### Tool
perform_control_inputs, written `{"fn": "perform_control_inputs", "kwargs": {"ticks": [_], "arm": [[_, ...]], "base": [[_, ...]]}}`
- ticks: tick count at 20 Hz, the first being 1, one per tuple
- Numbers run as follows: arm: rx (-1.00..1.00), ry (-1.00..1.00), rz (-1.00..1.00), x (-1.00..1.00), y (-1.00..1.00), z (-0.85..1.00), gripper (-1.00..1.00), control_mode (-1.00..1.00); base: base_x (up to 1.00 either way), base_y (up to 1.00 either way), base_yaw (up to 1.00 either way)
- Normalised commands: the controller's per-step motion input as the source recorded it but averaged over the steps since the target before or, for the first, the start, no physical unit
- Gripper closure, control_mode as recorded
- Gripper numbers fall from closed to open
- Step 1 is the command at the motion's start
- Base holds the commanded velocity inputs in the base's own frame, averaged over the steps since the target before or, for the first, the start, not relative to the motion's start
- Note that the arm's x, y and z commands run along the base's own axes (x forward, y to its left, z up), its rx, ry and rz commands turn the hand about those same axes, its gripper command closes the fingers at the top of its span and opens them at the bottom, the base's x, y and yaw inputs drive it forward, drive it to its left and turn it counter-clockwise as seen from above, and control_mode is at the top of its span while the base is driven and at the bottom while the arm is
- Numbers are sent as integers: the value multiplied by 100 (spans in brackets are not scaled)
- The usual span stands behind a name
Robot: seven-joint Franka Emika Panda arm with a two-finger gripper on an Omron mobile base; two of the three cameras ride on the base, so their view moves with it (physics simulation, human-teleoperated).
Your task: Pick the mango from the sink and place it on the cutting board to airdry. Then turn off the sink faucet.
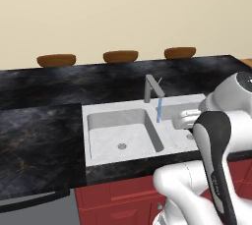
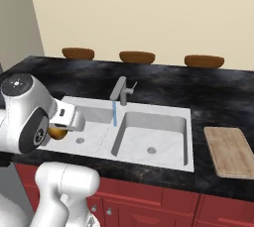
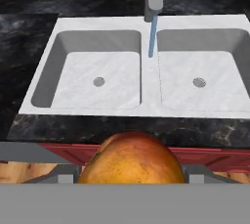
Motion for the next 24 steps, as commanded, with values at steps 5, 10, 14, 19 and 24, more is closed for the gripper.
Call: {"fn": "perform_control_inputs", "kwargs": {"ticks": [5,10,14,19,24], "arm": [[-1,-3,-9,-48,-13,-10,100,-100],[0,-2,-16,-35,-38,0,100,-100],[-1,-5,-5,-38,-29,-1,100,-100],[-7,-13,-1,-17,-45,0,100,-100],[-9,-19,-2,-6,-49,0,100,-100]], "base": [[0,0,0],[0,0,0],[0,0,0],[0,0,0],[0,0,0]]}}
